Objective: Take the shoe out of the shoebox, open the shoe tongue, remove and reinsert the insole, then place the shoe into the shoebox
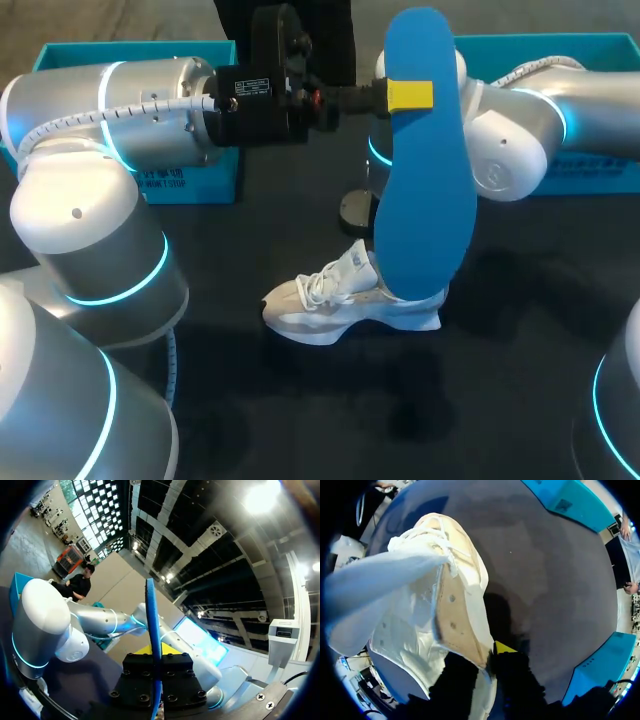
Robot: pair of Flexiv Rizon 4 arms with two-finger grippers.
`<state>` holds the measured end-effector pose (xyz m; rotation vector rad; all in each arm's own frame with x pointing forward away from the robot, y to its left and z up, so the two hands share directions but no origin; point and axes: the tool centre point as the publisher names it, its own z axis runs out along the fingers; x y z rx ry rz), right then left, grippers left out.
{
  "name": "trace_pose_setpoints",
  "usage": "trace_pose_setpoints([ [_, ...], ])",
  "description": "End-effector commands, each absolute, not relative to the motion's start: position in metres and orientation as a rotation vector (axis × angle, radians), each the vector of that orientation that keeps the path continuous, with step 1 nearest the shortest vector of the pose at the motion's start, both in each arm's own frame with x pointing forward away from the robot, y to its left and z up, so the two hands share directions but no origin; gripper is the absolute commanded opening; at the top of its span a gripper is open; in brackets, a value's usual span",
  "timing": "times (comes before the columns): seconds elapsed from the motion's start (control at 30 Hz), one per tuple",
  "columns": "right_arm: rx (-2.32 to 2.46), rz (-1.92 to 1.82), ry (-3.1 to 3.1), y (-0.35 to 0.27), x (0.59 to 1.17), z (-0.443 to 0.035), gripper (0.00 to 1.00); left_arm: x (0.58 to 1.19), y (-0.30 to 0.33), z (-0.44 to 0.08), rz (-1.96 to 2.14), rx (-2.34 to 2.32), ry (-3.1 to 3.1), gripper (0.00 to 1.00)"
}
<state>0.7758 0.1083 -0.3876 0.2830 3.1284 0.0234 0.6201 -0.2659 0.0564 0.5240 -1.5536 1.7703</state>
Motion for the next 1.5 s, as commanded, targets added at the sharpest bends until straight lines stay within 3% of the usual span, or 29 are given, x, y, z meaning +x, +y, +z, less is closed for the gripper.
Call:
trace_pose_setpoints([
  [0.03, 0.332, 0.006, 3.15, 0.107, 0.776, -0.382, 0.0, 0.619, -0.266, 0.055, 1.773, 0.526, -1.553, 0.0],
  [0.53, 0.796, 0.092, 3.204, 0.112, 0.774, -0.347, 0.0, 0.619, -0.266, 0.055, 1.773, 0.526, -1.553, 0.0],
  [1.07, 1.654, 0.167, 2.938, 0.121, 0.757, -0.32, 0.0, 0.619, -0.266, 0.055, 1.773, 0.526, -1.553, 0.0],
  [1.5, 2.066, 0.346, 2.596, 0.135, 0.733, -0.327, 0.0, 0.619, -0.266, 0.055, 1.773, 0.526, -1.553, 0.0],
])
